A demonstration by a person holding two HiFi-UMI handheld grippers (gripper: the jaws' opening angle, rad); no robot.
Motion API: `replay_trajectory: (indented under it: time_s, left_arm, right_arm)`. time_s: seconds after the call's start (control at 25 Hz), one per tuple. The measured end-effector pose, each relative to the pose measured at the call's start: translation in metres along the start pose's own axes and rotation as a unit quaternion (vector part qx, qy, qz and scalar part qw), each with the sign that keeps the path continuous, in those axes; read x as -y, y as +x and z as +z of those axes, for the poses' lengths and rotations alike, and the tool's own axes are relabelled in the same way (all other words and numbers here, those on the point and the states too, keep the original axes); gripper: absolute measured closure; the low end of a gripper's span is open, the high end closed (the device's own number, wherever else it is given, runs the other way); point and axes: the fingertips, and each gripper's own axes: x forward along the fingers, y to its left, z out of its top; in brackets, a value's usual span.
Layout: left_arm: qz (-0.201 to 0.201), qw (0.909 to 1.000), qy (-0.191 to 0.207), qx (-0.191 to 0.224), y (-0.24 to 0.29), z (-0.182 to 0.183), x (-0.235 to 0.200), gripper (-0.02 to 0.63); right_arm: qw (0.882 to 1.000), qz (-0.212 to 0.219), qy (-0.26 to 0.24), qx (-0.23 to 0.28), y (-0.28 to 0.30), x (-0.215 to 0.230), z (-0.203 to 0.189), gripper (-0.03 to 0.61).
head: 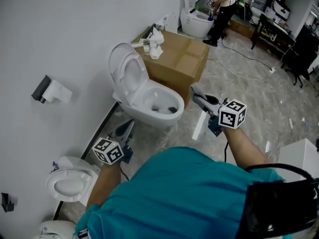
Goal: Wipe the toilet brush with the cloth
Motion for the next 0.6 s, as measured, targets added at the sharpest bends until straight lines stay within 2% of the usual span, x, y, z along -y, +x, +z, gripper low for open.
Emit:
replay_trajectory:
  time_s: [0.28, 0.6]
  left_arm:
    - [0.01, 0.9996, -0.024, -0.008, 0.011, -0.01, -0.05, 0.607]
    - [0.043, 0.9984, -0.022, -0.029, 0.081, -0.011, -0.092, 0.607]
  right_arm:
    - [1.0, 0.009, 0.008, -0.018, 0.057, 0.028, -0.002, 0.56]
    - [0.998, 0.051, 0.036, -0.02, 0.113, 0.119, -0.001, 0.56]
